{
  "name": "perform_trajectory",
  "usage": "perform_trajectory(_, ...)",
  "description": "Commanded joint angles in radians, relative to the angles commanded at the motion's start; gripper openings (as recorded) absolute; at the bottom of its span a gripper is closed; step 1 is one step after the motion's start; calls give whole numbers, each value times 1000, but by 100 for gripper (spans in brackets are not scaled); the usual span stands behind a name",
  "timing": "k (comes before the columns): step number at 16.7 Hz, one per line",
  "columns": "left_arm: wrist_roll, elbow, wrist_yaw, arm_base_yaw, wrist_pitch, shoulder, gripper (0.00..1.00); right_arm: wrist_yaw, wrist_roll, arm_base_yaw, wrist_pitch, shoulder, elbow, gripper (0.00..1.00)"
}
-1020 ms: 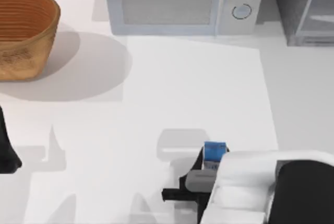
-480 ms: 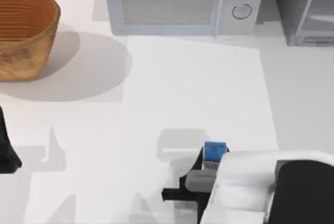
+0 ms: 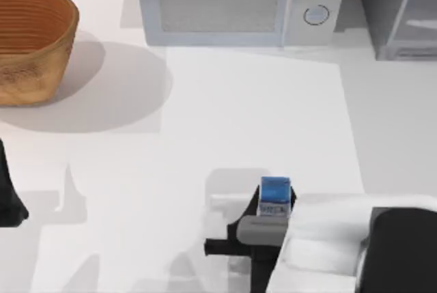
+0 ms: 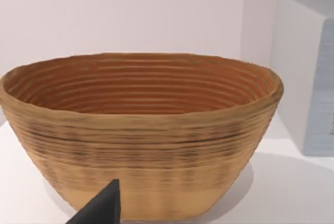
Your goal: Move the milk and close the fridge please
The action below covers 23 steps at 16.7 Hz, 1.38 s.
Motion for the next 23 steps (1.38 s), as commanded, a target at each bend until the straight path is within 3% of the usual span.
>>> perform_trajectory(23, 0, 0, 0, 0, 0, 0, 100, -14, 18, 5, -117, -72, -58, 0)
